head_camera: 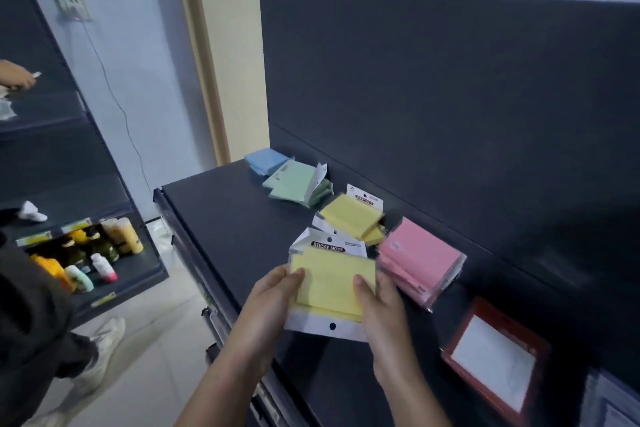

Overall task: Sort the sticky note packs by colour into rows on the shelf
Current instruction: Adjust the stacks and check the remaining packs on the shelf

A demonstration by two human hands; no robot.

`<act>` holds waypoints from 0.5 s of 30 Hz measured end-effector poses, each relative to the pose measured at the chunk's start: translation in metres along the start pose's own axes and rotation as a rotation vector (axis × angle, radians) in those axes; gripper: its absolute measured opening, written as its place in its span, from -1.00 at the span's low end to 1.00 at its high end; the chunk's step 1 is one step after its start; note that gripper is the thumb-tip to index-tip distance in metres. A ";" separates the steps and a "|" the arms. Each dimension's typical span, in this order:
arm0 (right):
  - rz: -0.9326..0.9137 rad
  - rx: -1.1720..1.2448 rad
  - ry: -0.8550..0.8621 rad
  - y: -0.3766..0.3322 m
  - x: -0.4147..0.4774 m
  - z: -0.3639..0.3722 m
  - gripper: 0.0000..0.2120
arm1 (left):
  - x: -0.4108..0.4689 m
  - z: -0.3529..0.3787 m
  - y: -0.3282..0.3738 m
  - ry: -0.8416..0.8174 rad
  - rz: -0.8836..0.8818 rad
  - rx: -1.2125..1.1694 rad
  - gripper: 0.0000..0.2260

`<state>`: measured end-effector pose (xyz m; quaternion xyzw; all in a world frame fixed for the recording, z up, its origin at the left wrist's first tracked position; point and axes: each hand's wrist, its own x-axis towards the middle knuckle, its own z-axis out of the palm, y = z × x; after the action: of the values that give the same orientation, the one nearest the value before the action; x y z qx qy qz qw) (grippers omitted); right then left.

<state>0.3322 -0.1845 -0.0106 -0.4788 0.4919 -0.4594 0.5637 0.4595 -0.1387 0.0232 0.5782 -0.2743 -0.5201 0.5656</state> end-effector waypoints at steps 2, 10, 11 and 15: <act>-0.025 -0.039 0.034 -0.001 0.019 0.010 -0.80 | 0.028 -0.004 0.007 -0.100 0.016 0.046 -0.84; -0.060 -0.212 0.318 -0.024 0.099 0.053 -0.61 | 0.159 0.000 0.044 -0.259 0.241 0.368 -0.75; -0.059 -0.260 0.364 -0.024 0.109 0.057 -0.54 | 0.172 0.003 0.048 -0.242 0.293 0.408 -0.66; -0.050 -0.508 0.495 -0.016 0.134 0.068 -0.34 | 0.214 0.015 0.042 -0.321 0.489 0.665 -0.62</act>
<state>0.4113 -0.3128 -0.0061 -0.4899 0.7001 -0.4383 0.2790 0.5236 -0.3471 0.0027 0.5588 -0.6397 -0.3378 0.4055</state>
